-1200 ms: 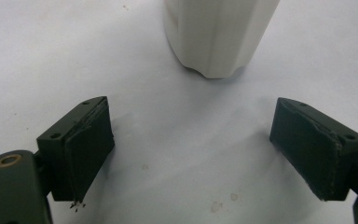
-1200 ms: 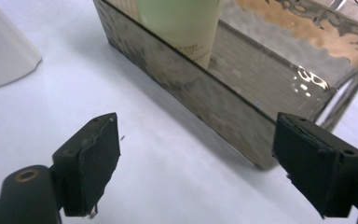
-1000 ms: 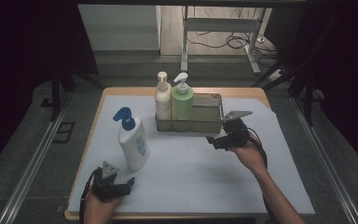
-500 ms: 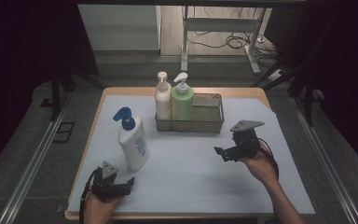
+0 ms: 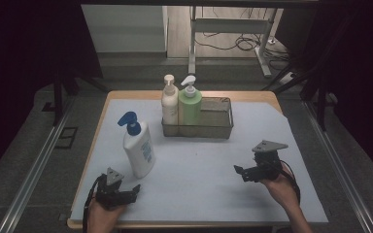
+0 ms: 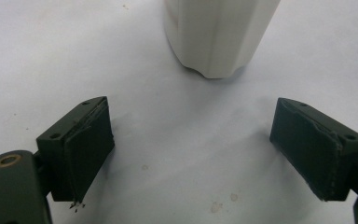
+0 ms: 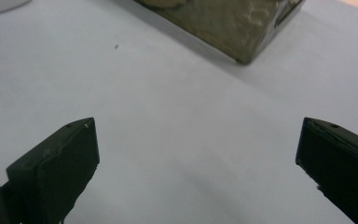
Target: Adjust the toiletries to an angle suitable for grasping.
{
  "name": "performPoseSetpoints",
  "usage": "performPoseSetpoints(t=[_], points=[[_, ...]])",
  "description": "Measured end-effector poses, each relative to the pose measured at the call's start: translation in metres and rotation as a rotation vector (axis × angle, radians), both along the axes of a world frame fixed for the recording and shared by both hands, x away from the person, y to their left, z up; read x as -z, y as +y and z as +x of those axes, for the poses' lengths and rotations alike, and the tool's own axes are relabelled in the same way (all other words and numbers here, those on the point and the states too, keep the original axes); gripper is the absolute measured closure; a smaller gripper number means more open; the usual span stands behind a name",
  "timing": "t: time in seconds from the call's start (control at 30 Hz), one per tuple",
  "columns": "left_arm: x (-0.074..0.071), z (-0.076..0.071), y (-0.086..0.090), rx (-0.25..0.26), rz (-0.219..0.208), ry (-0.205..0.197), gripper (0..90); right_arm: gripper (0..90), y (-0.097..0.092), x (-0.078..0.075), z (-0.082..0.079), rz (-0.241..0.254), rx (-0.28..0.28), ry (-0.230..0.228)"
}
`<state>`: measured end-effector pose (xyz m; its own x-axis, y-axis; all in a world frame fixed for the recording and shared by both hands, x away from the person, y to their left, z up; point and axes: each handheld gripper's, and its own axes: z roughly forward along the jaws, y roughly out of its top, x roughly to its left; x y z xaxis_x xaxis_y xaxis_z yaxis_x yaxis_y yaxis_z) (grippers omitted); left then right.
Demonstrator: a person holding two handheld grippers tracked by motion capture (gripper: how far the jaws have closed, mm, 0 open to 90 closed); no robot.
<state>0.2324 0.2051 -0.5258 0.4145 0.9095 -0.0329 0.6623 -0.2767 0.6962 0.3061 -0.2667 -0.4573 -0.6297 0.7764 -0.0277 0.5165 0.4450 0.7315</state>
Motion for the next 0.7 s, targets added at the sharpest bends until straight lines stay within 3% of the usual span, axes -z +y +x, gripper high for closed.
performPoseSetpoints(t=[0.6,0.7], points=[[-0.001,0.001,0.0,0.009,0.005,0.004,13.3,0.0,-0.02,0.063,-0.005,-0.012,0.054,0.086],[-0.002,0.001,0.0,0.012,0.006,0.004,13.8,0.0,-0.02,0.064,-0.006,-0.015,0.051,0.072]])
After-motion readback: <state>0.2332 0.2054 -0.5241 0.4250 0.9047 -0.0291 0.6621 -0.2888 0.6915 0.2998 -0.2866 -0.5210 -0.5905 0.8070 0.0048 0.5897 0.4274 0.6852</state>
